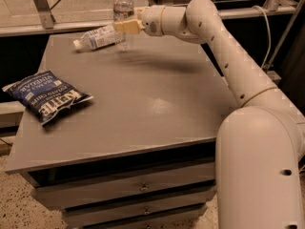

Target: Move water bottle near blue plastic bottle

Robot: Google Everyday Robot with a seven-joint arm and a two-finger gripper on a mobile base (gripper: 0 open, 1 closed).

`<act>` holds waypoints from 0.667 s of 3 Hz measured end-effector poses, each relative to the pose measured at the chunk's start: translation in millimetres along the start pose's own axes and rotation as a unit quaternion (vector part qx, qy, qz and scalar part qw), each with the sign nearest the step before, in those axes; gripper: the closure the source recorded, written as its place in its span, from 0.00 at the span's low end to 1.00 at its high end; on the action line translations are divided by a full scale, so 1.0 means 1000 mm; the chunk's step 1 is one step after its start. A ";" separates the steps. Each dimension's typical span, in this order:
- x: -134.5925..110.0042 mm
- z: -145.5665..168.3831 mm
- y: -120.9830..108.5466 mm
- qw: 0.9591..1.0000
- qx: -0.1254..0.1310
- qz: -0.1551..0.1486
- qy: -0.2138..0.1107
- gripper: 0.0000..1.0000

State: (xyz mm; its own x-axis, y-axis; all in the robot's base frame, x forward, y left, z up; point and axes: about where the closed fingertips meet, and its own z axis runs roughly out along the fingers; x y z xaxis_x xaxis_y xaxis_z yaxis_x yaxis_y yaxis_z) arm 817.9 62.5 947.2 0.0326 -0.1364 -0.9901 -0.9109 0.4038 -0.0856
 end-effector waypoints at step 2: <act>0.014 0.032 -0.017 1.000 0.016 0.006 0.015 0.82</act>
Offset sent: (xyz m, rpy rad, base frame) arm 0.0502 0.0193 -0.0216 -0.0531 0.0235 -0.0706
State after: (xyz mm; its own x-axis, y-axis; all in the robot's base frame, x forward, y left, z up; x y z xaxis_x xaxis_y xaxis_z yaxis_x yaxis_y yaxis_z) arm 847.3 82.5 931.3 0.0098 -0.1579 -0.9874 -0.8973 0.4343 -0.0784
